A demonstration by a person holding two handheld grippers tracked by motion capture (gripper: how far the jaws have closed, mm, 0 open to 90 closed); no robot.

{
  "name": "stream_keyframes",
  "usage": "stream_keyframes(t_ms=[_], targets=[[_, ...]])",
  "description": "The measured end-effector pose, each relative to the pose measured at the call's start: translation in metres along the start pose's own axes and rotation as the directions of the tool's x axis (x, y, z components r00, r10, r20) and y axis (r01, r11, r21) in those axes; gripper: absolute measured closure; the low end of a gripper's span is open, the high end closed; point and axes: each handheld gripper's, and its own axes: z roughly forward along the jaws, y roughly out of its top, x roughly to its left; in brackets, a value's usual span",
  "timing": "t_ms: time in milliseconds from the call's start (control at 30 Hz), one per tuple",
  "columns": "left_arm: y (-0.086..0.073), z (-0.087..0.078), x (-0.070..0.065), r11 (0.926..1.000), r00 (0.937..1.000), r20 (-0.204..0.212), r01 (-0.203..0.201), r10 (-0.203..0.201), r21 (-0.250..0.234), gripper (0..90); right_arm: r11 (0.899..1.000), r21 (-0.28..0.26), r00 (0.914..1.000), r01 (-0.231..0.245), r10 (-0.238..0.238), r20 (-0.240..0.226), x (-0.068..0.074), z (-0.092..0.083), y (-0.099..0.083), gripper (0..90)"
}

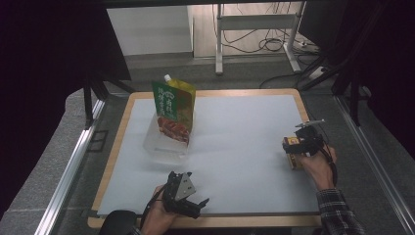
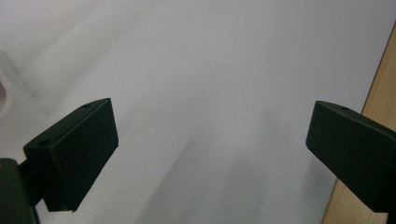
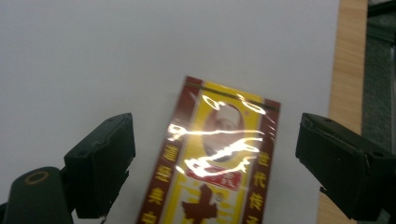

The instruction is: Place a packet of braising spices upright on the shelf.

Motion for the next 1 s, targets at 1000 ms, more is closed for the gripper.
stream_keyframes(t_ms=[1000], targets=[[0.000, 0.000, -0.001, 0.9998, 0.9998, -0.007, -0.018, 0.018, 0.007, 2.4, 0.972, 0.040, 0.9542, 0.232, -0.220, -0.203, 0.041, -0.010, 0.010, 32.0]])
